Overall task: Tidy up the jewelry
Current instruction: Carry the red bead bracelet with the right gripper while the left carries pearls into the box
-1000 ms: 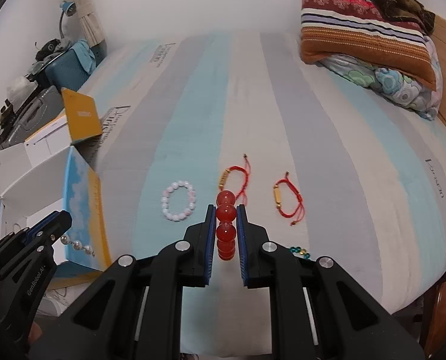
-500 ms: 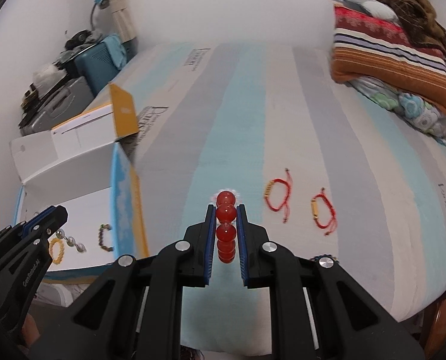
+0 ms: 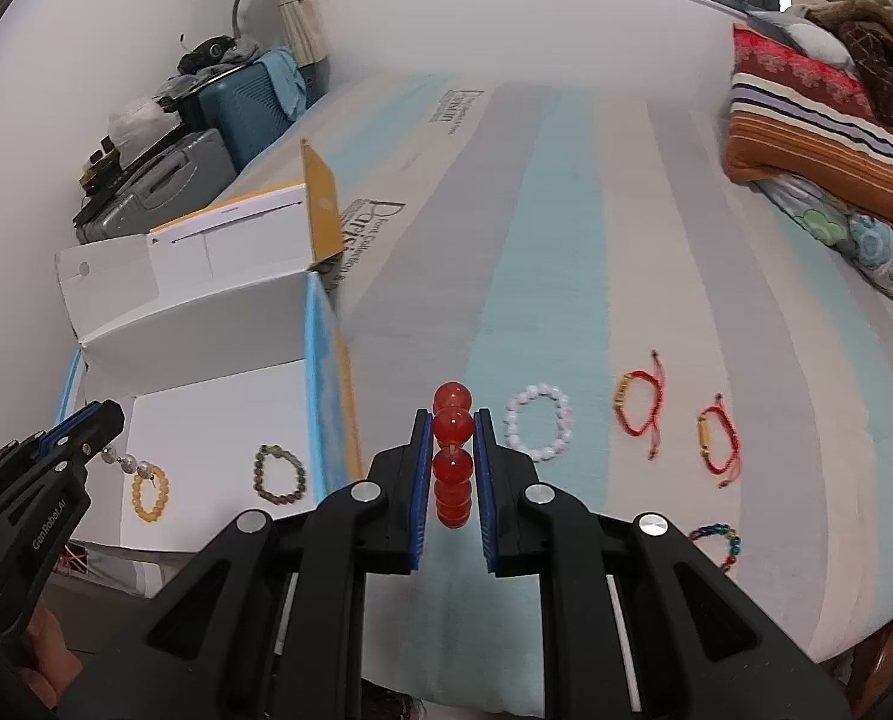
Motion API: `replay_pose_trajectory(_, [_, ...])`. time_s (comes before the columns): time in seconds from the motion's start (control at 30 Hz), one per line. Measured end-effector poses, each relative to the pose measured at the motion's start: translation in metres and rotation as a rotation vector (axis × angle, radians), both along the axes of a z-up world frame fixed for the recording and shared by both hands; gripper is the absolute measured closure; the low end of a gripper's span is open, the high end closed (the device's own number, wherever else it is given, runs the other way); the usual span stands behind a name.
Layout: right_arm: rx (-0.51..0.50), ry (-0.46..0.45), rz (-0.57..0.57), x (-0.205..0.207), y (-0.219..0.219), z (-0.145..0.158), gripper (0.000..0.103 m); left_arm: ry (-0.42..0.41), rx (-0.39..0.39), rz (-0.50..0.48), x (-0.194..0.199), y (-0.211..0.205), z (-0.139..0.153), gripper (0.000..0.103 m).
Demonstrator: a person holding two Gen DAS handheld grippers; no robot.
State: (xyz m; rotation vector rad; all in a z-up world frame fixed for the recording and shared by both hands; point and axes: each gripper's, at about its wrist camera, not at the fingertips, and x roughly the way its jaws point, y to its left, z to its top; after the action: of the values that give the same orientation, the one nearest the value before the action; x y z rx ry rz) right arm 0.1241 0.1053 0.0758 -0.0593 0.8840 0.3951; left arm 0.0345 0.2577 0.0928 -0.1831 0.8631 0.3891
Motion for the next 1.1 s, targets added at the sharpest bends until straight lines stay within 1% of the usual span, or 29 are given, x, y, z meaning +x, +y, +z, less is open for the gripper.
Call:
replay_pose_trajectory(0.27, [0.011,-0.020,0.054,-0.007,0.034,0.002,0.090,0.009,0.002,0.052,-0.011,0.032,-0.004,0.092])
replay_pose_trajectory(0.57, [0.032,-0.048,0.117,-0.013,0.069,0.005,0.090,0.027,0.007,0.082,-0.018,0.054,-0.009,0.092])
replay_pose_trajectory(0.77, [0.021,-0.046,0.155,-0.014,0.096,-0.001,0.090,0.036,0.004,0.105,-0.022,0.072,-0.014,0.092])
replay_pose_trajectory(1.1, [0.006,-0.048,0.211,-0.020,0.127,-0.008,0.090,0.061,-0.004,0.134,-0.023,0.093,-0.029,0.092])
